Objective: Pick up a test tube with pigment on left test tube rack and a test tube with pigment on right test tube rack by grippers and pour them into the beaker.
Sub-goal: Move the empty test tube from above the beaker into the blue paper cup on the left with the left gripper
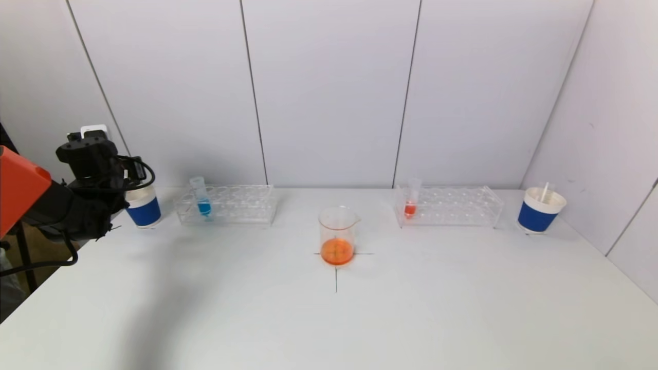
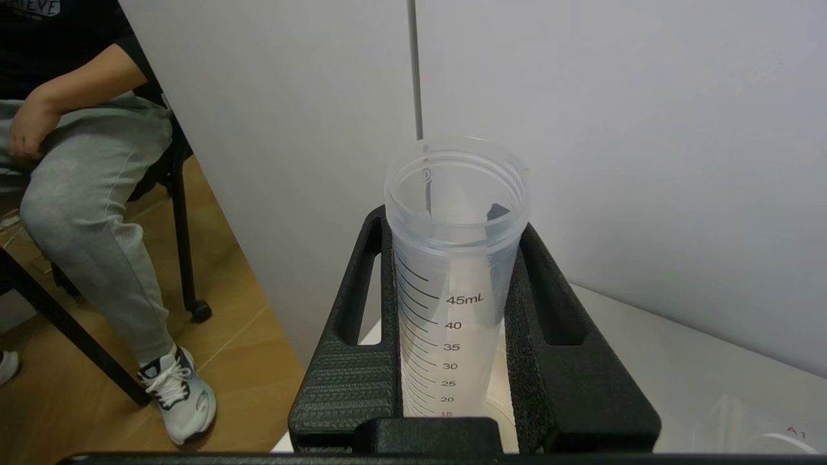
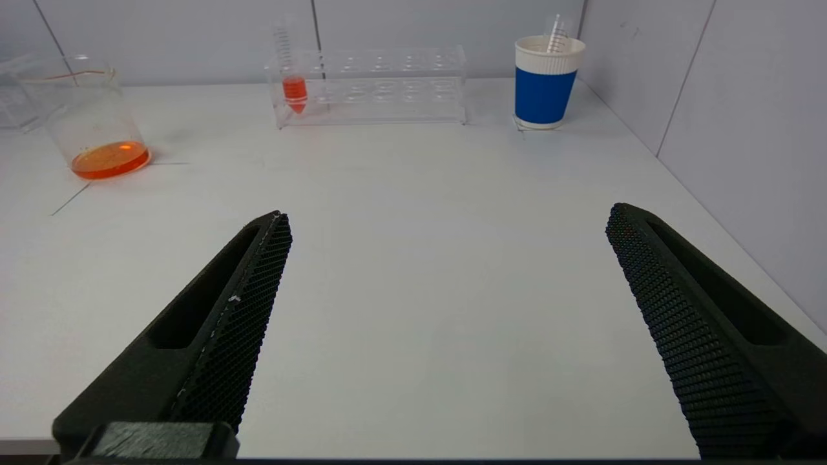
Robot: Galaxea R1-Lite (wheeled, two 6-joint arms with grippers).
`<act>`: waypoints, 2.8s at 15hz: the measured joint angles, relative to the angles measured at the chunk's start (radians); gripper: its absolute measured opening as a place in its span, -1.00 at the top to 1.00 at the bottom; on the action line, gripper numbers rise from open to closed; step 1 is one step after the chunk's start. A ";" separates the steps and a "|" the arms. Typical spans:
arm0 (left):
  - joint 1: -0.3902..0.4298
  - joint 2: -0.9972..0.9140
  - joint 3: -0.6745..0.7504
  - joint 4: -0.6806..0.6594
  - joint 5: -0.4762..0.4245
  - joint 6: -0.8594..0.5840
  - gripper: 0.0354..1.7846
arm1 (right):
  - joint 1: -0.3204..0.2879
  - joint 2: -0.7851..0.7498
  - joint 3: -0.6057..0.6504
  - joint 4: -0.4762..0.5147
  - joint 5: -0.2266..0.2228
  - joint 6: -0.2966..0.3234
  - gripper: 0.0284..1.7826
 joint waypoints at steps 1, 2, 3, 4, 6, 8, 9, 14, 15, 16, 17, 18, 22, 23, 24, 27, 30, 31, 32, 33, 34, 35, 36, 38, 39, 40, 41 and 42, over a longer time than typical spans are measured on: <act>0.000 0.010 0.000 -0.001 0.000 -0.001 0.51 | 0.000 0.000 0.000 0.000 0.000 0.000 -0.99; 0.001 0.018 0.001 -0.002 0.000 -0.001 0.51 | 0.000 0.000 0.000 0.000 0.000 0.000 -0.99; 0.001 0.027 0.002 -0.010 -0.001 -0.001 0.51 | 0.000 0.000 0.000 0.000 0.000 0.000 -0.99; 0.001 0.037 0.002 -0.025 0.000 0.000 0.51 | 0.000 0.000 0.000 0.000 0.000 0.000 -0.99; 0.001 0.050 0.007 -0.047 0.000 0.001 0.51 | 0.000 0.000 0.000 -0.001 0.000 0.000 -0.99; 0.002 0.058 0.011 -0.051 0.000 0.002 0.51 | 0.000 0.000 0.000 -0.001 0.000 0.000 -0.99; 0.002 0.061 0.012 -0.052 0.000 0.002 0.51 | 0.000 0.000 0.000 0.000 0.000 0.000 -0.99; 0.001 0.066 0.013 -0.052 0.000 0.002 0.51 | 0.000 0.000 0.000 0.000 0.000 0.000 -0.99; 0.001 0.067 0.013 -0.052 0.000 0.002 0.51 | 0.000 0.000 0.000 -0.001 0.000 0.000 -0.99; 0.001 0.068 0.013 -0.052 0.000 0.002 0.51 | 0.000 0.000 0.000 -0.001 0.000 0.000 -0.99; 0.001 0.068 0.013 -0.052 0.000 0.002 0.51 | 0.000 0.000 0.000 -0.001 0.000 0.000 -0.99; 0.001 0.068 0.014 -0.052 0.000 0.002 0.51 | 0.000 0.000 0.000 0.000 0.000 0.000 -0.99; 0.001 0.069 0.017 -0.052 0.000 0.001 0.51 | 0.000 0.000 0.000 0.000 0.000 0.000 -0.99; 0.001 0.069 0.017 -0.052 0.000 0.002 0.51 | 0.000 0.000 0.000 0.000 0.000 0.000 -0.99; 0.001 0.069 0.017 -0.052 0.000 0.002 0.51 | 0.000 0.000 0.000 0.000 0.000 0.000 -0.99; 0.001 0.069 0.017 -0.052 0.000 0.003 0.51 | 0.000 0.000 0.000 0.000 0.000 0.000 -0.99; 0.001 0.069 0.017 -0.052 0.000 0.003 0.51 | 0.000 0.000 0.000 0.000 0.000 0.000 -0.99; 0.001 0.069 0.017 -0.052 0.000 0.004 0.51 | 0.000 0.000 0.000 0.000 0.000 0.000 -0.99; 0.001 0.069 0.017 -0.052 0.000 0.003 0.51 | 0.000 0.000 0.000 0.000 0.000 0.000 -0.99; 0.001 0.069 0.017 -0.052 0.000 0.003 0.51 | 0.000 0.000 0.000 0.000 0.000 0.000 -0.99; 0.001 0.069 0.017 -0.052 0.000 0.003 0.51 | 0.000 0.000 0.000 0.000 0.000 0.000 -0.99; 0.001 0.069 0.017 -0.052 0.000 0.003 0.51 | 0.000 0.000 0.000 0.000 0.000 0.000 -0.99; 0.001 0.069 0.017 -0.052 0.000 0.003 0.51 | 0.000 0.000 0.000 0.000 0.000 0.000 -0.99; 0.001 0.069 0.017 -0.052 0.000 0.003 0.51 | 0.000 0.000 0.000 0.000 0.000 0.000 -0.99; 0.001 0.069 0.017 -0.052 0.000 0.003 0.51 | 0.000 0.000 0.000 0.000 0.000 0.000 -0.99; 0.001 0.069 0.017 -0.052 0.000 0.003 0.51 | 0.000 0.000 0.000 0.000 0.000 0.000 -0.99; 0.001 0.069 0.017 -0.052 0.000 0.003 0.51 | 0.000 0.000 0.000 0.000 0.000 0.000 -0.99; 0.001 0.069 0.017 -0.052 0.000 0.002 0.51 | 0.000 0.000 0.000 0.000 0.000 0.000 -0.99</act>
